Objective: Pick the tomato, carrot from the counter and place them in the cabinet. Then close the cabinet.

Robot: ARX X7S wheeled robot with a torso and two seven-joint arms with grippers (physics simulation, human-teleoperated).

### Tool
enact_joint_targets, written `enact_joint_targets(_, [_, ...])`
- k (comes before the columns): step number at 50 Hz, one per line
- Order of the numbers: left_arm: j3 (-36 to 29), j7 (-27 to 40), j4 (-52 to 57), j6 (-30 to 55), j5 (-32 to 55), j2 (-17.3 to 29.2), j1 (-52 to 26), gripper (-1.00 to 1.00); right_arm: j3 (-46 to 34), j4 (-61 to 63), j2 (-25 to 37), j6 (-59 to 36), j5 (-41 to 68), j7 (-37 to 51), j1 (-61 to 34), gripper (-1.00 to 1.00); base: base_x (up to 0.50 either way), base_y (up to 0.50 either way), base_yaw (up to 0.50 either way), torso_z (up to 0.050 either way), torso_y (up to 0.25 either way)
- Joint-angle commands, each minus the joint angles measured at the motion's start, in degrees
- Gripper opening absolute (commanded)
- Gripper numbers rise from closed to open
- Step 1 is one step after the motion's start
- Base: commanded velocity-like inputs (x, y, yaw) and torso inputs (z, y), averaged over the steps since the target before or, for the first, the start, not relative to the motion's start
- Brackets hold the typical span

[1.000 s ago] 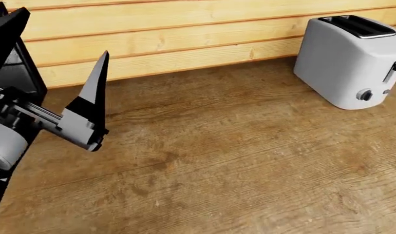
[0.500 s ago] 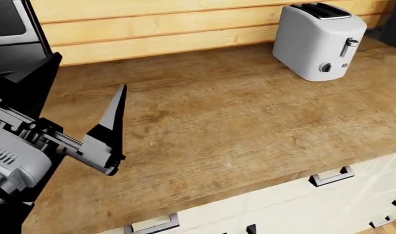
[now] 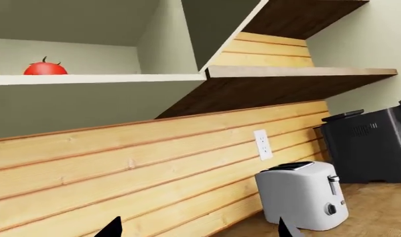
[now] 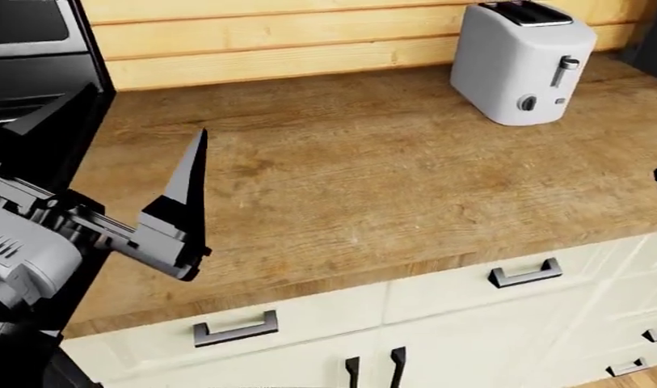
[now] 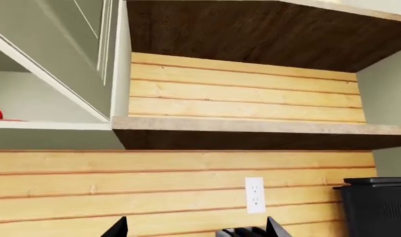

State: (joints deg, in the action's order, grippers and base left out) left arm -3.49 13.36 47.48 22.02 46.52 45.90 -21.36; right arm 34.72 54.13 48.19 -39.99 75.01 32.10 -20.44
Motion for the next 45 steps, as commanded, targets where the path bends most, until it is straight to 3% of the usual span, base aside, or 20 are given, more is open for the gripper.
enact_joint_targets(1, [0.6,2.3,0.0,0.5,0.8,-0.7,-0.6,1.00,-6.5,-0.8,-3.7,0.3,-6.2,-4.1,-0.1,1.00,0.00,0.00,0.50,0.000,0.000])
enact_joint_targets(45, [-0.8,5.5,2.5,3.3,4.8,-0.8,-5.9,1.00,-14.4,-2.6,-6.5,1.0,-12.9,-7.0,0.0,1.00,0.00,0.00,0.50,0.000,0.000])
